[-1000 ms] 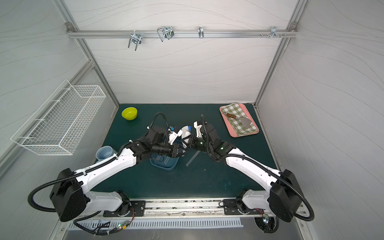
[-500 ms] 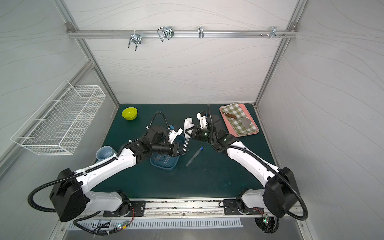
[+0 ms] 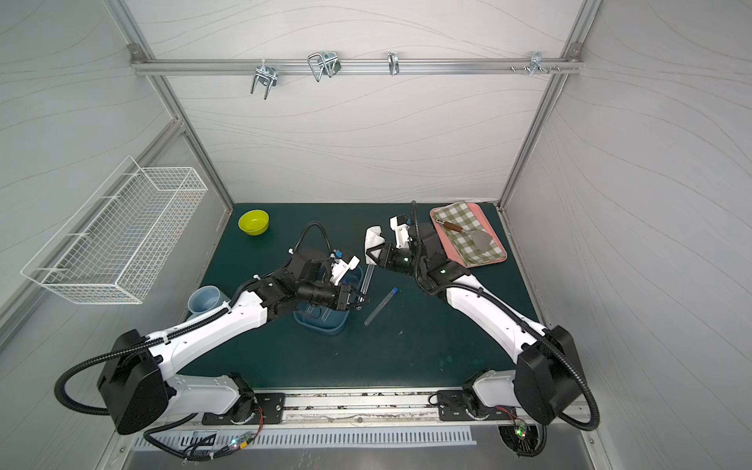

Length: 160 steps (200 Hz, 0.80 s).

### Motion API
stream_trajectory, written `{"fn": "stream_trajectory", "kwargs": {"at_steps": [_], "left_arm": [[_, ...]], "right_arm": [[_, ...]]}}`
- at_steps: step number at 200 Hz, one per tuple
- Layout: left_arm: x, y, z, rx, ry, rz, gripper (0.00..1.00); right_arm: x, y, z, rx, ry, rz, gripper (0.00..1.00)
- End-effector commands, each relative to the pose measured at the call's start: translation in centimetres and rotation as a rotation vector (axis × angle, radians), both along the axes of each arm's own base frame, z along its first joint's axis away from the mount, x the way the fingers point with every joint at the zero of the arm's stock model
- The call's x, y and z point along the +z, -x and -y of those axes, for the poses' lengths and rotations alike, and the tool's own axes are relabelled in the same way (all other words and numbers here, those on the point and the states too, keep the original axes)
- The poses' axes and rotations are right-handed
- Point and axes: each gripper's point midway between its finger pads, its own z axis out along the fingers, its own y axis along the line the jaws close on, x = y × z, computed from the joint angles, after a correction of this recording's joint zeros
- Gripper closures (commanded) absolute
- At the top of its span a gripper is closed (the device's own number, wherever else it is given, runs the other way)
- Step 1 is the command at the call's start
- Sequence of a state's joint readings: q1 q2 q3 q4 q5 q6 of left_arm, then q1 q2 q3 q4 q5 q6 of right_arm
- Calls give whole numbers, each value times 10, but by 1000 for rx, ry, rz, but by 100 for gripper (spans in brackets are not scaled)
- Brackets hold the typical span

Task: Wipe the exteriors of test tubes
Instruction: Wipe the dirt from the test tube.

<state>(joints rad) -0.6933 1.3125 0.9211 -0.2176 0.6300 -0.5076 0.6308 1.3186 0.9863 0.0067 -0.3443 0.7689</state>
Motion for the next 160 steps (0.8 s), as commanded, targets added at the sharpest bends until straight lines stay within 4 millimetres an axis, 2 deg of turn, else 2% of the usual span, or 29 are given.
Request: {"fn": "stream_trajectory", "kwargs": {"at_steps": [1, 32, 68, 104, 137, 160], "left_arm": [[31, -11, 6, 11, 77, 101, 93], [29, -12, 5, 20, 71, 101, 93], [29, -13, 4, 24, 68, 104, 93], [29, -13, 2, 28, 63, 111, 93], [31, -12, 2, 27, 74, 121, 93], [33, -12, 2, 24, 76, 122, 93]], "right_arm": [[-19, 35, -10, 63, 48, -47, 78], [-36, 60, -20, 89, 56, -90, 78], [-45, 68, -21, 93, 81, -113, 75], [-36, 58, -11, 42, 73, -100, 70], [-19, 41, -3, 13, -12, -100, 70], [-11, 42, -6, 33, -14, -82, 71]]}}
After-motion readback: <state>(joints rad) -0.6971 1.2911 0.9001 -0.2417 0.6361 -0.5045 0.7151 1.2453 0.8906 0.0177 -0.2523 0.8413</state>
